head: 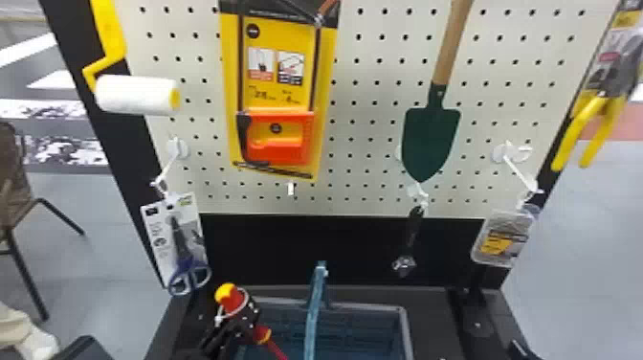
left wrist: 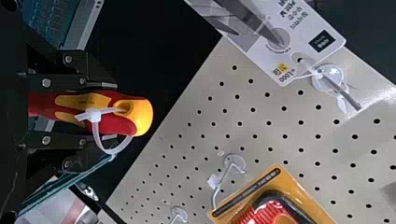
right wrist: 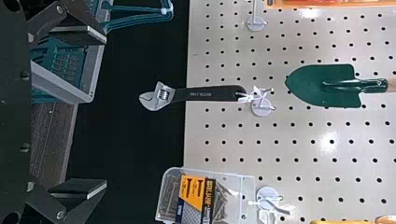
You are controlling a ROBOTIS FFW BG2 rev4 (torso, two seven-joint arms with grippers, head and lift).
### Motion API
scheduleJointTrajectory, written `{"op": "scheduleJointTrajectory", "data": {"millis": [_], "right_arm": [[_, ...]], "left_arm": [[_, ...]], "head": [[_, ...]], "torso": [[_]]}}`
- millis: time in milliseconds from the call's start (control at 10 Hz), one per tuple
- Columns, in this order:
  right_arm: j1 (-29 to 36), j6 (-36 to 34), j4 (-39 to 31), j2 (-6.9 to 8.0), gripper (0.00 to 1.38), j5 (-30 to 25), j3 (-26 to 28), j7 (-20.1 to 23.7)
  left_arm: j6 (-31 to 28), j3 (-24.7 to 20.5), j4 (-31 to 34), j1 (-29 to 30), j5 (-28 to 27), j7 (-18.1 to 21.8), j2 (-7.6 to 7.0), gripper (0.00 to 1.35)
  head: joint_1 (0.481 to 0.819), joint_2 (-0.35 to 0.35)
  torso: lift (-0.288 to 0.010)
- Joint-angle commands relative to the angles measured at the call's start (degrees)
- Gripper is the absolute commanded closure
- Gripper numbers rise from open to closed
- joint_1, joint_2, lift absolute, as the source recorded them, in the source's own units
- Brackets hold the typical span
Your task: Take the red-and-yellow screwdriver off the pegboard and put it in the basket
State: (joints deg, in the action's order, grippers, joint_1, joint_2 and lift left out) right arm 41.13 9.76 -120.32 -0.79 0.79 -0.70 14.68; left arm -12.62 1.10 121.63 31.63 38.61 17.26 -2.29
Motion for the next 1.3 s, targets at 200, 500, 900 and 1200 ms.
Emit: {"op": "scheduleJointTrajectory", "data": {"millis": [200,500,900,1200], "right_arm": [[0.1,0.1,-0.1,-0.09,0.21,0.0,0.0,0.0],[0.2,0.4,-0.1,-0.09,0.21,0.1,0.0,0.0],[0.2,0.5,-0.1,-0.18,0.21,0.2,0.0,0.0],[0.2,0.5,-0.1,-0.26,0.21,0.3,0.0,0.0]], "left_arm": [[0.3,1.8,-3.3,-1.0,0.5,0.0,-0.53,1.10],[0.5,2.6,-4.3,-1.4,1.1,0.1,-0.79,1.10],[0.2,4.3,-6.0,-2.7,2.0,0.1,-1.76,1.21],[0.1,4.9,-6.5,-2.9,2.8,0.4,-2.11,0.73]], "head": [[0.549,0.000],[0.549,0.000],[0.549,0.000],[0.549,0.000]], "torso": [[-0.100],[-0.100],[-0.100],[-0.100]]}}
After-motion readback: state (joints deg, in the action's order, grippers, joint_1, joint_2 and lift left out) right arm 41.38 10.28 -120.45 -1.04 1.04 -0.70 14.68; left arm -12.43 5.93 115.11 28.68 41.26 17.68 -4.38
